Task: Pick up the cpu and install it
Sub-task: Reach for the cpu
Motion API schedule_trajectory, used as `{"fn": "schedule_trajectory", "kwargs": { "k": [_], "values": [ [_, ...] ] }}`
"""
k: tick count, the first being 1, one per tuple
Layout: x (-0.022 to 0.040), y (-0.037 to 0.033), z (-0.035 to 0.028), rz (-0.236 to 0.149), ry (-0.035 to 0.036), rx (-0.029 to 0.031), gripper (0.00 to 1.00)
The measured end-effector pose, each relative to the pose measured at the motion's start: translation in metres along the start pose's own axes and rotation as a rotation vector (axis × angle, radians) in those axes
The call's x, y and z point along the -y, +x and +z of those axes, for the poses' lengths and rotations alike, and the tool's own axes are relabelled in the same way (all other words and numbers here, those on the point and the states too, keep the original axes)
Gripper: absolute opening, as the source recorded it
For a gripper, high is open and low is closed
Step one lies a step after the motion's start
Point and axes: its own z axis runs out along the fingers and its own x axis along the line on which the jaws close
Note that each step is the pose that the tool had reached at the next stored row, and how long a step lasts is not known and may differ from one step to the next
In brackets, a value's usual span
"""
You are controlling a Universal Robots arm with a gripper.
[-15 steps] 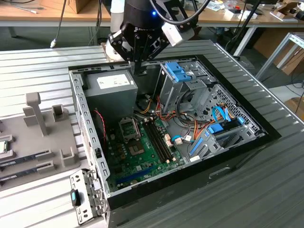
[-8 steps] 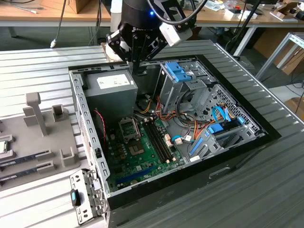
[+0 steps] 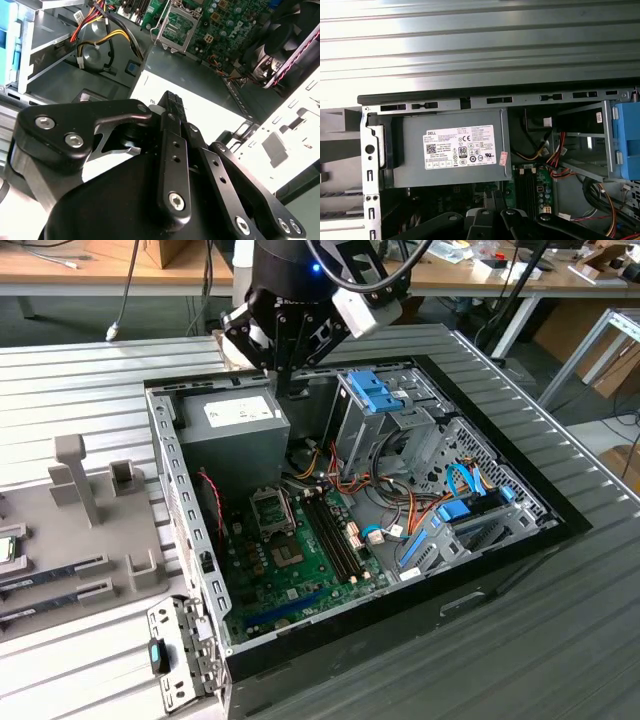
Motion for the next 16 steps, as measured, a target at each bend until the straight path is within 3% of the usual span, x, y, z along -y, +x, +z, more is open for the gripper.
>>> {"fn": "schedule_trajectory", "kwargs": {
  "k": [16],
  "values": [
    [0.0006, 0.0080, -0.0002, 0.000, 0.0000, 0.0000, 0.11]
  ]
}}
